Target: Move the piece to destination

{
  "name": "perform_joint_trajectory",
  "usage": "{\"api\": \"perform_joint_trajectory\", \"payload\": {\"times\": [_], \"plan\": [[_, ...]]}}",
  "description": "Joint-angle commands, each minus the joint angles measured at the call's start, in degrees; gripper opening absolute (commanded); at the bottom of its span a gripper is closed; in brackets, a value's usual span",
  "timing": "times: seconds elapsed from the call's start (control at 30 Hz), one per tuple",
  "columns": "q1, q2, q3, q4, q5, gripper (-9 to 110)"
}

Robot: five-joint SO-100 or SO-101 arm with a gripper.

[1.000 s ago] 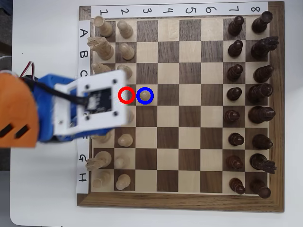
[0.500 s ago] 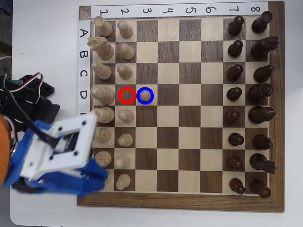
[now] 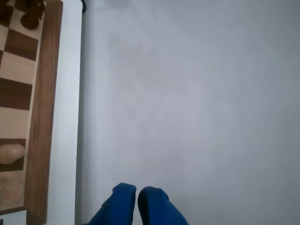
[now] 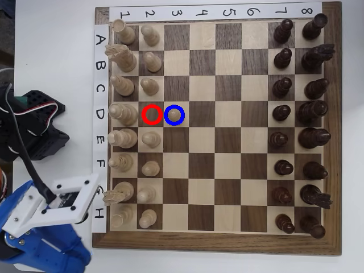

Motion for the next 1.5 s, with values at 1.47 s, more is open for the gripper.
{"api": "perform_joint_trajectory", "payload": {"times": [1.47], "plan": [[40.52,46.58,50.19,0.00,-32.43,1]]}}
